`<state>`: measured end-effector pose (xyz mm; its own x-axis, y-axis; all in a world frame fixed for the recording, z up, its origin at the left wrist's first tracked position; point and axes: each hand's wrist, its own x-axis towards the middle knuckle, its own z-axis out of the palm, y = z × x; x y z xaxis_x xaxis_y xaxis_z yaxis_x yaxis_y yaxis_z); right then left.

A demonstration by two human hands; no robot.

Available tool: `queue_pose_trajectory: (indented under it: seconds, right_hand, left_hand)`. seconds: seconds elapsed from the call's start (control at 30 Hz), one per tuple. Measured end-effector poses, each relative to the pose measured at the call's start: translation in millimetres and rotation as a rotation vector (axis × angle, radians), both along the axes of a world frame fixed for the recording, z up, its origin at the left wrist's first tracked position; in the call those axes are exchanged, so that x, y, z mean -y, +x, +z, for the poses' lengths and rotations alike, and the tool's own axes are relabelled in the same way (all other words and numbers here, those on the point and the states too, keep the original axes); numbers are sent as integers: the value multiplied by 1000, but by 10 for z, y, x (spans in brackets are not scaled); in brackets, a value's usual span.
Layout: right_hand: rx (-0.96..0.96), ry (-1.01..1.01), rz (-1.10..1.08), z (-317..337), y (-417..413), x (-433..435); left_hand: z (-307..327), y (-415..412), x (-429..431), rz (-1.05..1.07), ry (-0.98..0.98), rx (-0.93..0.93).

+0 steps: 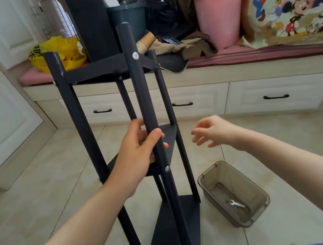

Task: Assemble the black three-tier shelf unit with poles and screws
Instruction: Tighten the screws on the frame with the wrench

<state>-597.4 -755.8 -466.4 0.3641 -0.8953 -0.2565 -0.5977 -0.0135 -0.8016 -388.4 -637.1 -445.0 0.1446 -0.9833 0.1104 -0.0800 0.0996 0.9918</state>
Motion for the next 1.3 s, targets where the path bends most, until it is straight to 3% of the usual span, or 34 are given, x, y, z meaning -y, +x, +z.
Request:
queue_pose_trajectory:
  seconds: [0.27, 0.53, 0.7, 0.93, 1.13, 1.3]
  right_hand:
    - [-531, 205, -73, -1817, -438, -332]
    - [-754, 232, 78, -2487, -418, -729]
    - [-770, 178, 81, -2579, -310, -831]
    - [-545, 405, 148, -2684, 3, -1037]
    - [-298, 587, -5, -2721, -256, -876]
    - [-593, 511, 51, -2928, -428, -830]
  left_hand:
    - [-14, -35, 12, -14, -13, 22]
    - [26, -50, -27, -8, 1, 64]
    - [39, -28, -42, 12, -1, 96]
    - [82, -19, -43, 44, -5, 149]
    - [92, -44, -64, 47, -4, 163]
    - [86, -137, -81, 28, -21, 183]
